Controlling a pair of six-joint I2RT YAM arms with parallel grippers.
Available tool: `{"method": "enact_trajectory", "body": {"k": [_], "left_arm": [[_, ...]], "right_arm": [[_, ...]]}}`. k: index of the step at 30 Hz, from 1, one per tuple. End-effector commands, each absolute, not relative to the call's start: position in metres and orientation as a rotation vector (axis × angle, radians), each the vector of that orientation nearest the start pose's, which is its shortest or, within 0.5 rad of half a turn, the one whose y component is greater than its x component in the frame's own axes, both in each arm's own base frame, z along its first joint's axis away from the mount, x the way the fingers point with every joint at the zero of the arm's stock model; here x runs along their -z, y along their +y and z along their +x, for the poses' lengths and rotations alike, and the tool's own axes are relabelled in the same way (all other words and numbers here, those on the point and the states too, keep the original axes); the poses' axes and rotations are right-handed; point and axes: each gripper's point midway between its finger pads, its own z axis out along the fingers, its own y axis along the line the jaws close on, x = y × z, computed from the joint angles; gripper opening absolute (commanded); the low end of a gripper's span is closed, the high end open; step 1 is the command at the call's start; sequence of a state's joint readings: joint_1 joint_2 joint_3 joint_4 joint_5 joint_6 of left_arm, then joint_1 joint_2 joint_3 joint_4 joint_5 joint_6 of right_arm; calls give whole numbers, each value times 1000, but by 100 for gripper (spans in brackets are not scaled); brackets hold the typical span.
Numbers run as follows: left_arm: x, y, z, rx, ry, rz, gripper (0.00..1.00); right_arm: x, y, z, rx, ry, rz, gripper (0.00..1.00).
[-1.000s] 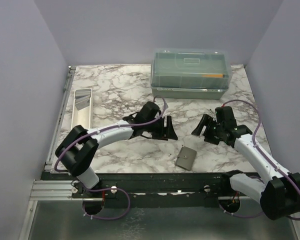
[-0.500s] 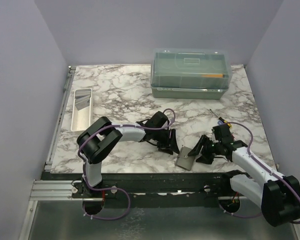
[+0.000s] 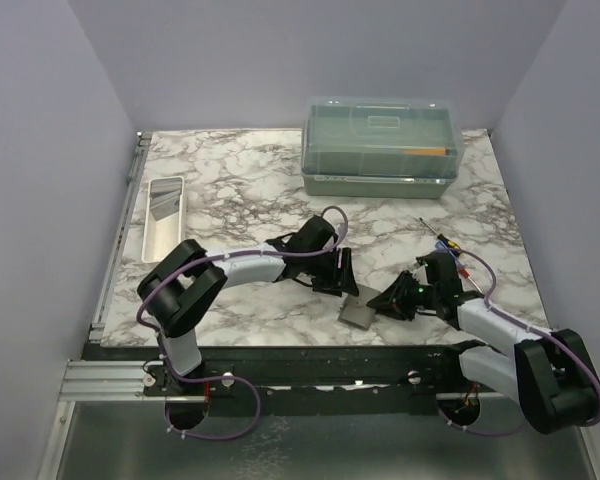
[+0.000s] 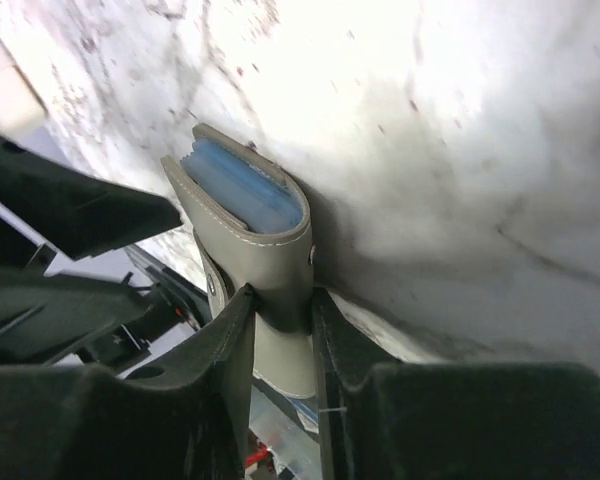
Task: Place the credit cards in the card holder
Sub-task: Open the card holder at the center of the board.
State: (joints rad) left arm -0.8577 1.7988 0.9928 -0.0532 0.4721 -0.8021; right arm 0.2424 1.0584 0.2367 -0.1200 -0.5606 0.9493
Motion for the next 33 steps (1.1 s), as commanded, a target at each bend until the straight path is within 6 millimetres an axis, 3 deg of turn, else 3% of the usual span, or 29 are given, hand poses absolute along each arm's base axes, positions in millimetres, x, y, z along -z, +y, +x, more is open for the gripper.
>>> {"method": "enact_trajectory", "body": {"k": [1,4,9,13,20,26,33], "left_arm": [[-79,-376,211,1073,2612,364,61],[-76,-373,221,990,2602,366,61],[-61,-372,235,736,2628,420,46],[-49,-368,242,535,2625,464,42],[-32,-376,227,432,2654,538,46],[-21,-360,223,286,2658,552,43],[-32,-362,209,380,2684,567,68]], "right_arm": [[-41,181,196,-1272,2478,649,18],[-44,187,206,-1303,2454,630,15],[-43,194,217,-1320,2463,616,10],[-38,195,219,-1316,2474,620,8],[-35,193,220,-1286,2476,624,8],[-31,191,218,-1269,2487,623,8],[-22,188,214,-1242,2505,631,8]]}}
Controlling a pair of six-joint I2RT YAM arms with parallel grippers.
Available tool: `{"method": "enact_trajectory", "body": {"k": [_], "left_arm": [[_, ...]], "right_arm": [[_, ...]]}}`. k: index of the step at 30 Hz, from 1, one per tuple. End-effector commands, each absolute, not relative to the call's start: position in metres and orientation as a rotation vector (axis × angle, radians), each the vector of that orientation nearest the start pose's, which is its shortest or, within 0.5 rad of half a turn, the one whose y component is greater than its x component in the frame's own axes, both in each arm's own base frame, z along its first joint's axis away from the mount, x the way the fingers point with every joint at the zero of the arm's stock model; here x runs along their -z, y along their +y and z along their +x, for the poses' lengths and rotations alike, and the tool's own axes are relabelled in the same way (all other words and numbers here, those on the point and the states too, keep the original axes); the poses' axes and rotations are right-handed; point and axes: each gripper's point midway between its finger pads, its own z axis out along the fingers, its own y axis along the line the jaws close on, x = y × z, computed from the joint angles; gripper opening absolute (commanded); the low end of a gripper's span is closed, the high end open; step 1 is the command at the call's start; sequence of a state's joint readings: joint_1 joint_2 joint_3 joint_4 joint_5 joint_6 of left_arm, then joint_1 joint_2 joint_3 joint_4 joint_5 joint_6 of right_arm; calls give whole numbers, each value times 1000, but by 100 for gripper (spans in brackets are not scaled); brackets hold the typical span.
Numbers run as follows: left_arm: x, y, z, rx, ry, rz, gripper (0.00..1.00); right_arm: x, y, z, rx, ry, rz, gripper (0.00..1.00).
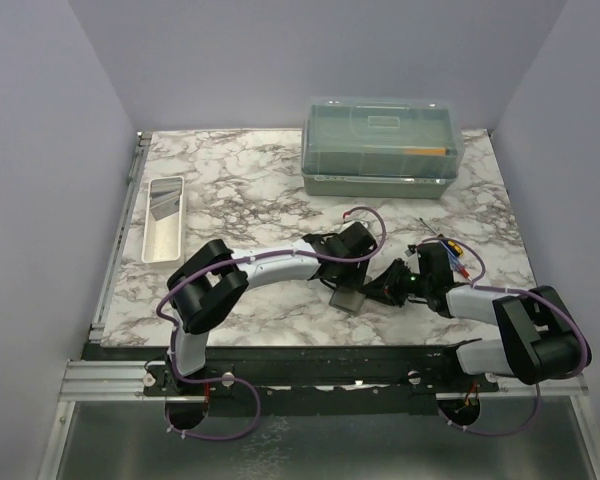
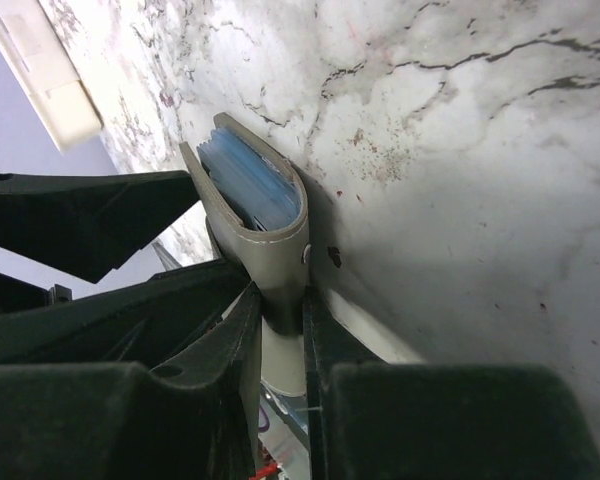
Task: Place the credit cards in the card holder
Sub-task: Open the card holder at the center of the board.
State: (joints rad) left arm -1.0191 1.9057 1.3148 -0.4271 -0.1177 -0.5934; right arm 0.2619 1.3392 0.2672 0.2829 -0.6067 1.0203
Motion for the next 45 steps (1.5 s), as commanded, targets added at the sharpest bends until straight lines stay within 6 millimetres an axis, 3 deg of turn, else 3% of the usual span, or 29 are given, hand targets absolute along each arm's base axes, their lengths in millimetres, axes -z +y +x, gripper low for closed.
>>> {"method": "enact_trajectory", "body": {"k": [1,10,13,15,16,18,25,38,45], "left_arm": [[-30,-363,207,388,2694,569,68],[-22,-353,201,358,2718,566,44],[-22,-346,200,334,2713,577,27],[-26,-342,201,326,2699,578,22],[-28,-341,201,324,2694,578,22],[-32,-340,200,333,2688,584,36],[-36,-330,206,290,2672,576,41],[-43,-310,208,373,2711,486,78],[-43,-305,205,569,2763,419,80]], "right_arm": [[-21,189,214,-1241,2508,630,8],[-16,187,214,-1223,2515,646,7],[-15,185,215,-1205,2513,655,7],[-14,185,215,-1198,2515,660,7],[-13,185,215,-1197,2516,660,7],[-13,185,216,-1195,2515,659,4],[-10,185,218,-1182,2529,646,4],[-5,176,220,-1062,2581,556,9],[-3,176,219,-1058,2599,525,9]]}}
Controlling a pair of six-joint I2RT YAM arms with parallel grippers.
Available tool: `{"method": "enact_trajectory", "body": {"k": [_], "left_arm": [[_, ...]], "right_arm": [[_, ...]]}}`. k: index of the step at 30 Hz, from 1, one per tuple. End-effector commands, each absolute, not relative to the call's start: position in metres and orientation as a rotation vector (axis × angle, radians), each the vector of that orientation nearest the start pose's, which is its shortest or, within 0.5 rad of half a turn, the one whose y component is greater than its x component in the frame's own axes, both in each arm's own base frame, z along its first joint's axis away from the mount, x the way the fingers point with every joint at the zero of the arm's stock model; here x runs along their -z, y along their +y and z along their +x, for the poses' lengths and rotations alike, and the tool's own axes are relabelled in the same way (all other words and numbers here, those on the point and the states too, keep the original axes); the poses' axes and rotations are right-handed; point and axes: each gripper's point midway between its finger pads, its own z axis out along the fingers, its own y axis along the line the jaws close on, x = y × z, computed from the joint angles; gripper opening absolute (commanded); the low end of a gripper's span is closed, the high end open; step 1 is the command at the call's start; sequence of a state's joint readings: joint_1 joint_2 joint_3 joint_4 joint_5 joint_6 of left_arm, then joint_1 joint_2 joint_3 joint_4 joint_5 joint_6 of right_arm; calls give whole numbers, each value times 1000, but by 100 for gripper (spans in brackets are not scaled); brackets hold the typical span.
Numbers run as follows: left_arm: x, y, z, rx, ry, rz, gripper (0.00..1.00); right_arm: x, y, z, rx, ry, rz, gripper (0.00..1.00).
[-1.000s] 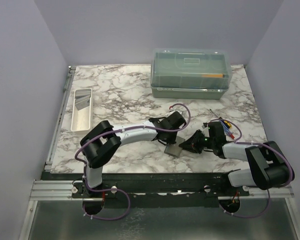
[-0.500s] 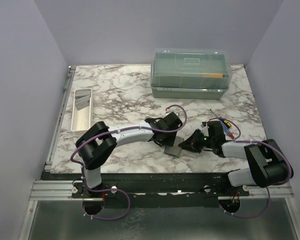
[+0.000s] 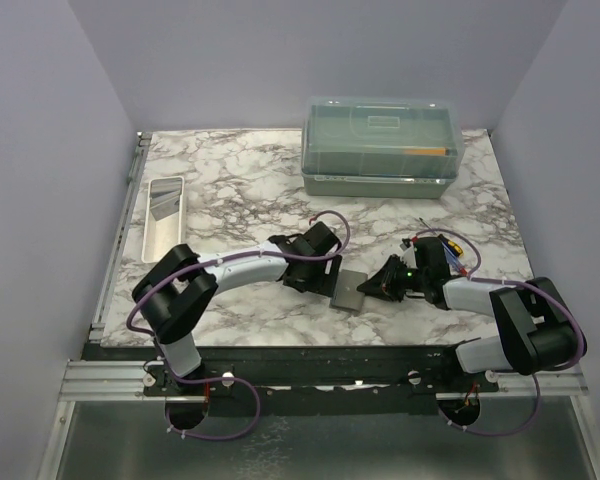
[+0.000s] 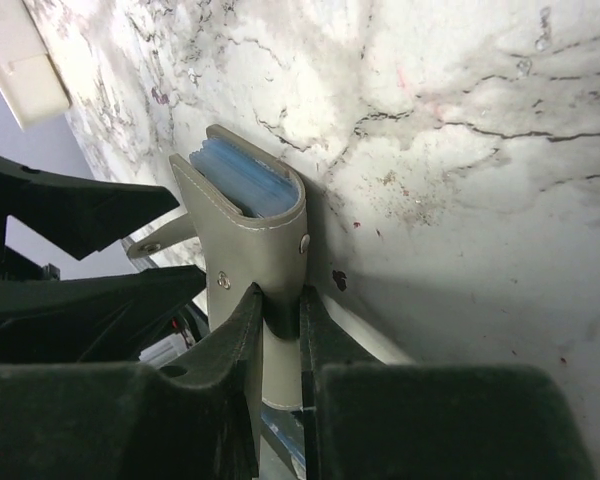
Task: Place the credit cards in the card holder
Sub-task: Open the card holder at the center of the board.
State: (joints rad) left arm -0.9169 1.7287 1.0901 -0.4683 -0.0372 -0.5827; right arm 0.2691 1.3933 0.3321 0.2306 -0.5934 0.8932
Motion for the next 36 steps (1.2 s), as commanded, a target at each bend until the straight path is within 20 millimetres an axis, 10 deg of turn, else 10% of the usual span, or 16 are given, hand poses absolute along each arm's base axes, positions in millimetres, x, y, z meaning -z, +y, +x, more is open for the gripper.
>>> {"method": "enact_trajectory", "body": {"k": [1,13,23,36], "left_arm": [[-44,-305,206,619,2770,404,79],[-59,-329,212,955,2735,372,63],[-68,-340,223,971,2703,387,0],[-121,-358,226,1126,2584,428,0]], "right_arm": [[-3,177,219,-1060,2600,522,9],[-3,176,220,-1052,2607,482,11],[-16,170,228,-941,2596,393,29],[-52,168,238,-636,2582,208,75]]}}
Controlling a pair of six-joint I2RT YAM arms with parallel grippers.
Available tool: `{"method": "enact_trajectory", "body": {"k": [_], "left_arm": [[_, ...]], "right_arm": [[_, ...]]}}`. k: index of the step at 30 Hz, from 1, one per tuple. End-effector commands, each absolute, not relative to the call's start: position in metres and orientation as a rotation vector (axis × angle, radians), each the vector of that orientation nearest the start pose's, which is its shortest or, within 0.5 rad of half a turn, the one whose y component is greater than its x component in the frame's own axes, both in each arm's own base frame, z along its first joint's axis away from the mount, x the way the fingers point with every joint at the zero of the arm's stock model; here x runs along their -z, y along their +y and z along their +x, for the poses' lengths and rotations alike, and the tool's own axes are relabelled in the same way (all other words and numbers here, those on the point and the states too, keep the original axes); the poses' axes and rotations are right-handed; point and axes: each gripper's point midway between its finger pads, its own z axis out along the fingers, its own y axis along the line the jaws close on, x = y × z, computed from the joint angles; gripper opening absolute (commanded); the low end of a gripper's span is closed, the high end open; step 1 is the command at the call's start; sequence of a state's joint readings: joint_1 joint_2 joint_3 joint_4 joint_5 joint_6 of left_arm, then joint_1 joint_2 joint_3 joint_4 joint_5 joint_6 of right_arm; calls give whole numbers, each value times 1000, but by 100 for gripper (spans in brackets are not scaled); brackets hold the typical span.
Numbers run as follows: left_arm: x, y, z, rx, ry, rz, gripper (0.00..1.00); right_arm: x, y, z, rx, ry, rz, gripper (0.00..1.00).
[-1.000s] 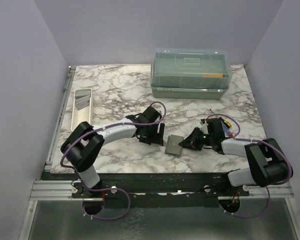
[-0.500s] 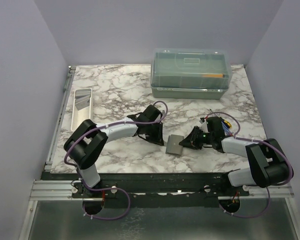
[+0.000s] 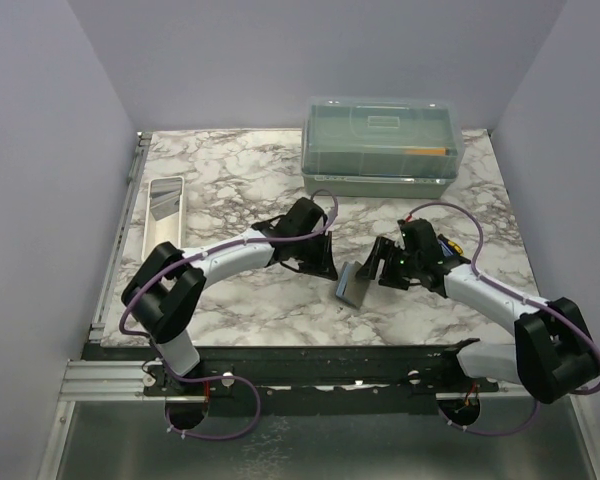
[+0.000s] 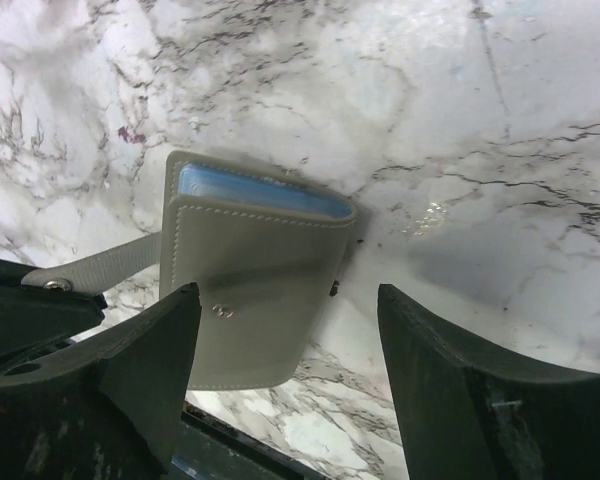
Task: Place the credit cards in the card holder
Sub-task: Open the card holder at the center of the board.
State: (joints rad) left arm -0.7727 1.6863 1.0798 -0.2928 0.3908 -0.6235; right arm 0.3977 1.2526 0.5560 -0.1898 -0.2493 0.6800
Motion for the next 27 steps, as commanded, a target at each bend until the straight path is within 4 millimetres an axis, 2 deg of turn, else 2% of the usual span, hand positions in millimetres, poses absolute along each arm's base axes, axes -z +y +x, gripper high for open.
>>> {"method": "enact_trajectory", "body": {"k": [1,8,11,15,21,27], "left_arm": [[-125,-359,226,1136,2576,428,0],[-140,-361,224,1173,2544,432,0],[-142,-362,222,1185,2543,432,0],[-142,-362,222,1184,2545,431,0],[-141,-363,222,1183,2547,432,0],[-145,-363,222,1188,2538,433,0]], "right_arm": [[-55,172,238,-663,2578,203,75],[-66,188,235,-768,2549,215,82],[-73,191,233,-806,2532,222,83],[-76,201,228,-890,2539,245,90],[-61,202,227,-883,2574,263,83],[-62,207,230,-891,2564,243,81]]}}
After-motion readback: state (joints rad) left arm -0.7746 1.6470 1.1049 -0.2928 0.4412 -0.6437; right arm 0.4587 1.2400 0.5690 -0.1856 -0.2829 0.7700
